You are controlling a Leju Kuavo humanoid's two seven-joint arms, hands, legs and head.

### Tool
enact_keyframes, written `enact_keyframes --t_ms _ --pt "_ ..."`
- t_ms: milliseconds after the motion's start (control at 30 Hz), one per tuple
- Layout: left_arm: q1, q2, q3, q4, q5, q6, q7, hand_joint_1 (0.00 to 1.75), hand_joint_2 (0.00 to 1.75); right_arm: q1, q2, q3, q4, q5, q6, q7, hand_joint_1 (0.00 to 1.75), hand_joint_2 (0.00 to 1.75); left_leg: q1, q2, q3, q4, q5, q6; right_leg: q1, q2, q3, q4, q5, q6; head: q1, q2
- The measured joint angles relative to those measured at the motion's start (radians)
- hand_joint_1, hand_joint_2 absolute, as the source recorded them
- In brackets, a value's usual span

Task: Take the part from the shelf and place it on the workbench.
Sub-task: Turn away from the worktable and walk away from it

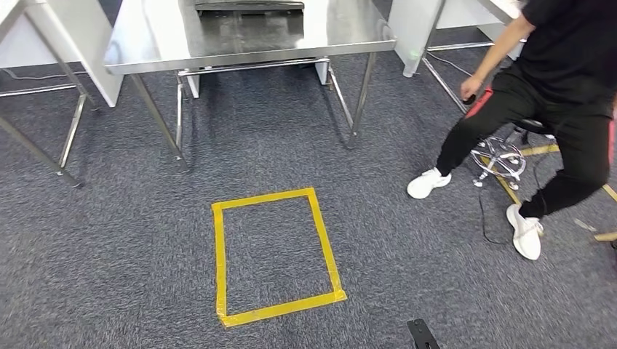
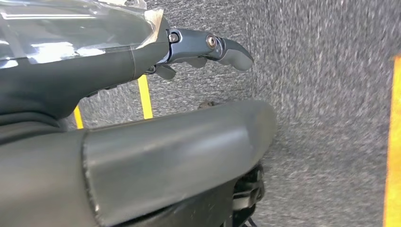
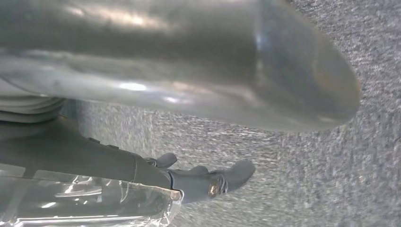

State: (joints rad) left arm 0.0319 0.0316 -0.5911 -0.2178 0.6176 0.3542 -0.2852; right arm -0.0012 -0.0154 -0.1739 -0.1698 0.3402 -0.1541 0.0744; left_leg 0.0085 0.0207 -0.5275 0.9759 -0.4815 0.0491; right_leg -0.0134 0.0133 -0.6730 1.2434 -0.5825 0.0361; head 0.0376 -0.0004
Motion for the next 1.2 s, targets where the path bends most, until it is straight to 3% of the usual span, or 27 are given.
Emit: enact_keyframes --t_ms 33,67,133,167,233,300,367,433,500,533,567,633,700,767,867,933,1000,1067,1100,1133,1200 --pt "0.0 -0.001 0.0 0.0 0.0 0.0 0.001 0.0 0.0 0.001 0.0 0.0 0.0 0.0 0.0 0.0 0.0 0.0 0.0 0.012 -0.002 0.0 0.001 0.0 -0.001 -0.002 -0.013 0.038 -0.011 0.005 0.0 0.0" --pt "0.0 -0.001 0.0 0.0 0.0 0.0 0.001 0.0 0.0 0.002 0.0 0.0 0.0 0.0 0.0 0.0 0.0 0.0 0.0 0.023 -0.002 0.001 0.001 -0.001 -0.004 -0.005 -0.004 0.031 -0.005 0.014 0.0 0.0" --pt "0.0 -0.002 0.0 0.0 0.0 0.0 0.002 0.0 0.0 0.003 -0.001 0.0 0.0 0.0 0.0 0.0 0.0 0.0 0.001 0.044 -0.001 0.003 0.0 -0.004 -0.008 -0.029 0.076 -0.103 0.044 0.035 0.0 0.0" --pt "-0.001 -0.003 0.0 0.0 0.0 0.0 0.002 0.0 0.0 0.002 -0.001 0.001 0.0 0.0 0.001 0.0 0.0 0.0 -0.002 0.053 0.0 0.004 -0.001 -0.008 -0.007 -0.048 0.119 -0.18 0.067 0.04 0.0 0.0" --pt "-0.002 -0.003 0.0 0.0 0.0 0.0 0.003 0.0 0.0 0.0 0.0 0.001 0.0 0.0 0.004 0.001 0.0 0.0 -0.006 0.069 0.001 0.008 -0.002 -0.02 -0.002 -0.068 0.16 -0.261 0.088 0.031 -0.001 0.0" --pt "-0.004 -0.003 0.0 0.0 0.0 0.0 0.004 0.0 0.0 0.002 0.0 0.001 0.0 0.0 0.006 0.003 0.0 0.0 -0.007 0.081 0.003 0.007 -0.001 -0.03 0.001 -0.053 0.153 -0.265 0.091 0.014 -0.002 0.0" --pt "-0.007 -0.003 -0.001 0.0 0.0 0.0 0.004 0.0 0.0 0.004 0.002 0.001 0.001 -0.001 0.009 0.006 0.0 0.0 -0.002 0.062 -0.002 0.019 -0.016 -0.043 -0.007 -0.037 0.15 -0.267 0.097 -0.001 -0.002 0.0" --pt "-0.008 -0.003 -0.001 0.001 0.0 -0.001 0.005 0.0 0.0 0.003 0.004 0.001 0.001 -0.004 0.012 0.009 0.0 0.0 0.002 0.01 -0.04 0.107 -0.077 -0.051 -0.013 -0.019 0.151 -0.269 0.105 -0.016 -0.003 0.0" --pt "-0.006 -0.003 -0.004 0.001 -0.001 -0.004 0.005 0.0 0.0 0.002 0.005 0.001 0.001 -0.01 0.016 0.012 0.0 0.0 0.002 -0.018 -0.102 0.248 -0.148 -0.052 -0.01 0.0 0.145 -0.268 0.109 -0.024 -0.004 0.0" --pt "-0.004 -0.003 -0.007 0.002 -0.003 -0.007 0.005 0.0 0.0 0.003 0.006 0.001 0.001 -0.015 0.017 0.014 0.0 0.0 0.002 -0.02 -0.124 0.295 -0.16 -0.052 -0.008 0.011 0.144 -0.267 0.11 -0.026 -0.004 0.0" --pt "-0.003 -0.003 -0.01 0.003 -0.005 -0.009 0.006 0.0 0.0 0.004 0.006 0.0 0.001 -0.019 0.018 0.016 0.0 0.0 0.002 -0.021 -0.127 0.303 -0.151 -0.05 -0.007 0.023 0.143 -0.266 0.11 -0.026 -0.004 0.0" --pt "-0.003 -0.003 -0.017 0.003 -0.01 -0.012 0.006 0.0 0.0 0.005 0.007 0.0 0.002 -0.026 0.019 0.017 0.0 0.0 0.003 -0.036 -0.077 0.202 -0.081 -0.045 -0.006 0.051 0.144 -0.263 0.111 -0.027 -0.004 0.0" --pt "-0.003 -0.002 -0.022 0.004 -0.012 -0.013 0.006 0.0 0.0 0.004 0.009 -0.001 0.002 -0.031 0.02 0.018 0.0 0.0 0.008 -0.084 -0.014 0.07 -0.028 -0.038 -0.003 0.077 0.141 -0.258 0.111 -0.024 -0.004 0.0" --pt "-0.003 -0.002 -0.025 0.005 -0.015 -0.014 0.007 0.0 0.0 0.003 0.01 -0.001 0.002 -0.034 0.02 0.018 0.0 0.0 0.007 -0.111 0.005 0.025 -0.023 -0.034 -0.001 0.098 0.129 -0.255 0.116 -0.013 -0.004 0.0" --pt "-0.004 -0.002 -0.026 0.005 -0.018 -0.014 0.009 0.0 0.0 0.01 0.01 -0.001 0.003 -0.036 0.02 0.018 0.0 0.0 0.005 -0.081 0.003 0.016 -0.015 -0.022 -0.002 0.12 0.108 -0.255 0.123 0.005 -0.004 0.0" --pt "-0.007 -0.002 -0.027 0.005 -0.02 -0.014 0.01 0.0 0.0 0.012 0.01 -0.001 0.005 -0.036 0.02 0.018 0.0 0.0 0.007 -0.057 0.003 0.008 -0.008 -0.01 0.001 0.066 0.08 -0.208 0.095 0.007 -0.001 0.0" --pt "-0.007 -0.002 -0.029 0.006 -0.02 -0.015 0.013 0.0 0.0 0.009 0.011 -0.001 0.006 -0.036 0.02 0.018 0.0 0.0 0.004 -0.028 0.001 0.006 -0.006 -0.004 0.001 0.008 0.024 -0.092 0.038 0.002 0.002 0.0" --pt "-0.006 -0.002 -0.033 0.006 -0.02 -0.016 0.017 0.0 0.0 0.007 0.01 -0.001 0.006 -0.035 0.021 0.018 0.0 0.0 0.003 0.001 -0.001 0.006 -0.006 -0.004 -0.001 -0.001 -0.03 0.027 -0.005 0.006 0.002 0.0" --pt "-0.005 -0.002 -0.034 0.006 -0.02 -0.017 0.018 0.0 0.0 0.008 0.01 -0.001 0.006 -0.035 0.022 0.018 0.0 0.0 0.003 0.016 -0.002 0.006 -0.006 -0.004 -0.004 -0.004 -0.036 0.048 -0.008 0.014 0.002 0.0" --pt "-0.006 -0.003 -0.035 0.006 -0.02 -0.018 0.019 0.0 0.0 0.01 0.01 -0.001 0.006 -0.034 0.023 0.018 0.0 0.0 0.003 0.028 -0.001 0.006 -0.007 -0.005 -0.007 -0.008 -0.022 0.028 0.003 0.023 0.002 0.0" --pt "-0.008 -0.003 -0.037 0.006 -0.019 -0.022 0.02 0.0 0.0 0.011 0.01 -0.001 0.006 -0.03 0.027 0.018 0.0 0.0 0.002 0.051 0.002 0.007 -0.009 -0.009 -0.011 -0.042 0.063 -0.121 0.053 0.041 0.003 0.0"
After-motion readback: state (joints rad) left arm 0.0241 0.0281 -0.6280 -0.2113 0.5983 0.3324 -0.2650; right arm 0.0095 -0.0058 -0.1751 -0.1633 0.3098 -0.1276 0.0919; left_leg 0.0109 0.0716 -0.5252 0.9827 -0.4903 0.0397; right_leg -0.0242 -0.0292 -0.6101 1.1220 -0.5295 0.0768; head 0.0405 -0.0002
